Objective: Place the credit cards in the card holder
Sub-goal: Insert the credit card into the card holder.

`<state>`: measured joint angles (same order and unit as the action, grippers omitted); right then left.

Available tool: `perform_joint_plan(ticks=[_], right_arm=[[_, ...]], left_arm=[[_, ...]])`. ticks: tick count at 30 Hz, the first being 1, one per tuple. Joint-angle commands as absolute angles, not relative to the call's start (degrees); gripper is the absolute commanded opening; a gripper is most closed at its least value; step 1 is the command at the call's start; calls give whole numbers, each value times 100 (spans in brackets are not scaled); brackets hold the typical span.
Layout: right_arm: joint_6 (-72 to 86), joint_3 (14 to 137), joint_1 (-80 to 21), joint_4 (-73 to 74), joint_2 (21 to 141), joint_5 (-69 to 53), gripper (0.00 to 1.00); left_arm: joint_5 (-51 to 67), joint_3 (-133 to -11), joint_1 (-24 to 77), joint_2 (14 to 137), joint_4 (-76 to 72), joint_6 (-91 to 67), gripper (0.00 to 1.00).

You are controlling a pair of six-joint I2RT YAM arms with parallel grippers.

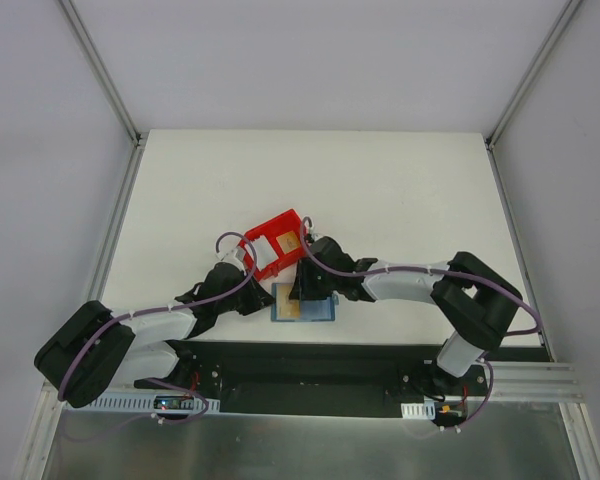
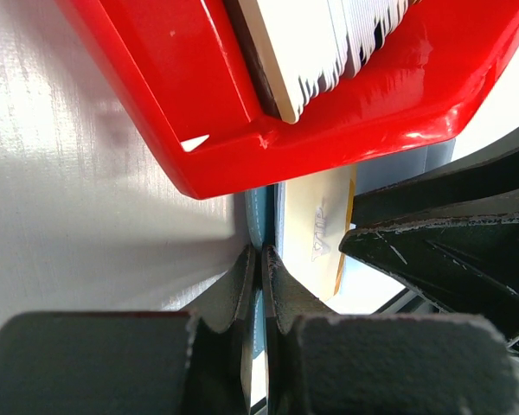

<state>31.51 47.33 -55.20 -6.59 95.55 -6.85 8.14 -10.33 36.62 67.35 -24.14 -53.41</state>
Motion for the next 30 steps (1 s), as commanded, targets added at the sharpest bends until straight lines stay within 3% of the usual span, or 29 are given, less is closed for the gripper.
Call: perform_joint_plan(ticks=[1, 7, 15, 27, 30], right_arm=[[2953, 4914, -5660, -940, 9431, -1089, 33], [2778, 5273, -5678, -607, 9536, -1328, 40], [2505, 4957, -5599, 306, 8798, -238, 45], [2321, 4763, -5581, 931, 8701, -132, 39], [2137, 5324, -5773, 2079, 8999, 717, 32]], left_arm=[[677, -738, 3621, 6855, -1424, -5142, 0], [694, -756, 3621, 6864, -1415, -5142, 0], [607, -677, 3621, 6522, -1178, -5159, 0], [563, -852, 3621, 5784, -589, -5019, 0], [580, -949, 3621, 5652, -405, -4975, 0]])
